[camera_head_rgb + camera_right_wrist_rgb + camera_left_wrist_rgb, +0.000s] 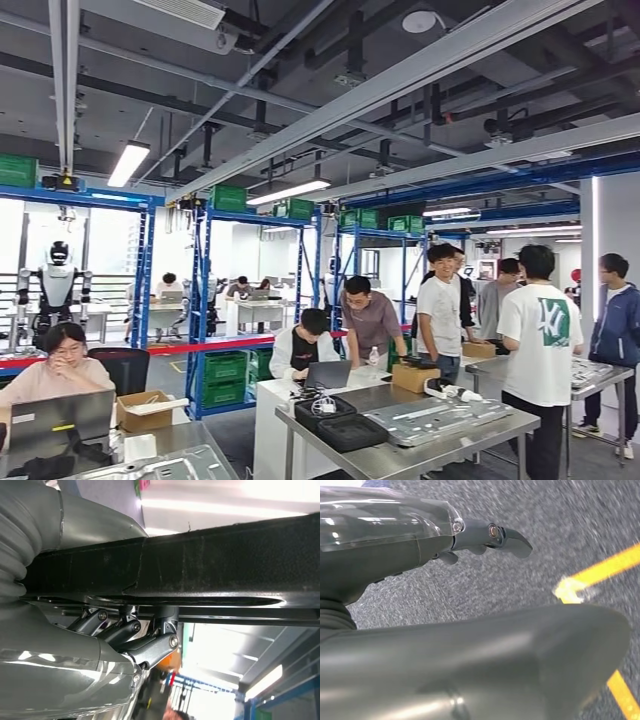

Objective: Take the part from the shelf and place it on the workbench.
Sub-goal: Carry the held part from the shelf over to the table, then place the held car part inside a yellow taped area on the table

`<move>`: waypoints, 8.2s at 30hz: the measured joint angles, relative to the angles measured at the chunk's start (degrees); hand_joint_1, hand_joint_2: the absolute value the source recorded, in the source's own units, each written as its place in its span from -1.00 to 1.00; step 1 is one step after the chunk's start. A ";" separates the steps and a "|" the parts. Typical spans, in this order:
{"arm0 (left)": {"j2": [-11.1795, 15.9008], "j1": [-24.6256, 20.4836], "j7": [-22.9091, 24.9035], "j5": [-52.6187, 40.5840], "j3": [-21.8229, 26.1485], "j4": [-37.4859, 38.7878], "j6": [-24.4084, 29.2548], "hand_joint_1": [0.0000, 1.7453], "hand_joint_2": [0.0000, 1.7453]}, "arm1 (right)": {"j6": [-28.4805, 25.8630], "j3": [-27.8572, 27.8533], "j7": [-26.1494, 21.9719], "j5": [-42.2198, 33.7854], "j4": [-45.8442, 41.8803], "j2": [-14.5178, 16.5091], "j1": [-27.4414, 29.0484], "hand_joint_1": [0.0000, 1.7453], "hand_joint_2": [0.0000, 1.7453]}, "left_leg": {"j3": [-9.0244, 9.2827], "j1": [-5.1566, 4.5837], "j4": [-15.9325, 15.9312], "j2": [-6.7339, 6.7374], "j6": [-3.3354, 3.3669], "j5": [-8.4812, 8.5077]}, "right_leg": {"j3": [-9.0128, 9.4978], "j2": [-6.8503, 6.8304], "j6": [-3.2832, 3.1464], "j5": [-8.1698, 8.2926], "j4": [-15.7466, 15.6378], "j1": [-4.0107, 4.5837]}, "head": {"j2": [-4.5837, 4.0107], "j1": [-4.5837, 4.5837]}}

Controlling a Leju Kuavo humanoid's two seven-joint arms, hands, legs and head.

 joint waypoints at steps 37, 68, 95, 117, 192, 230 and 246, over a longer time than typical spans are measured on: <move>-0.72 -0.30 -1.01 -0.39 0.43 0.00 -0.85 -1.00 1.00 | -1.71 0.50 0.97 -0.11 -0.25 0.37 -0.83 1.00 1.00 | -0.39 -0.07 0.19 1.82 -0.23 -0.11 | 4.63 0.43 -1.87 5.74 -12.94 1.61 | 0.01 -0.04; -0.81 -0.41 -2.20 -0.55 0.49 0.00 -1.85 -1.00 1.00 | -1.46 0.45 0.89 -0.21 -0.22 0.91 -1.60 1.00 1.00 | 4.90 0.23 0.01 2.57 -0.31 -4.23 | 1.75 -0.14 -2.89 7.61 -13.04 2.24 | 0.01 -0.13; -0.57 -0.12 -2.31 -0.80 0.54 0.00 -1.74 -1.00 1.00 | -1.37 0.82 0.85 -0.23 -0.29 1.42 -0.70 1.00 1.00 | 3.92 0.99 0.58 2.48 -0.38 -4.25 | 1.73 -0.21 0.21 4.27 -8.58 -0.02 | 0.00 -0.07; 0.03 0.15 -2.31 -0.82 0.59 0.00 -1.97 -1.00 1.00 | -0.79 1.66 0.74 0.08 -0.99 2.32 -0.68 1.00 1.00 | -0.06 0.65 0.40 2.80 0.27 -1.72 | 7.15 -0.03 0.01 1.37 -8.20 0.60 | 0.03 -0.10; -0.46 -1.06 -2.26 -2.39 0.56 0.04 -1.07 -1.00 1.00 | -1.47 6.30 0.48 0.55 -2.01 1.82 -2.68 1.00 1.00 | 2.42 1.05 0.27 2.08 -1.33 -4.32 | 1.44 0.14 -2.45 8.25 -13.54 1.82 | 0.02 -0.11; -0.57 -1.37 -2.17 -4.94 -0.38 0.09 -1.40 -1.00 1.00 | -11.11 4.08 6.34 6.10 9.23 9.26 -14.28 1.00 1.00 | -5.74 1.72 11.80 2.79 -2.98 -5.86 | 3.57 -0.28 -2.43 7.22 -14.33 1.42 | 0.00 -0.21; -1.11 -2.04 -2.40 -6.86 -2.26 0.15 -1.22 -1.00 1.00 | -37.97 -2.33 23.59 69.29 18.21 12.06 -23.51 1.00 1.00 | -1.36 1.62 2.07 2.80 -0.95 -1.82 | -3.54 -0.01 -0.07 2.41 -0.36 0.60 | 0.00 -0.35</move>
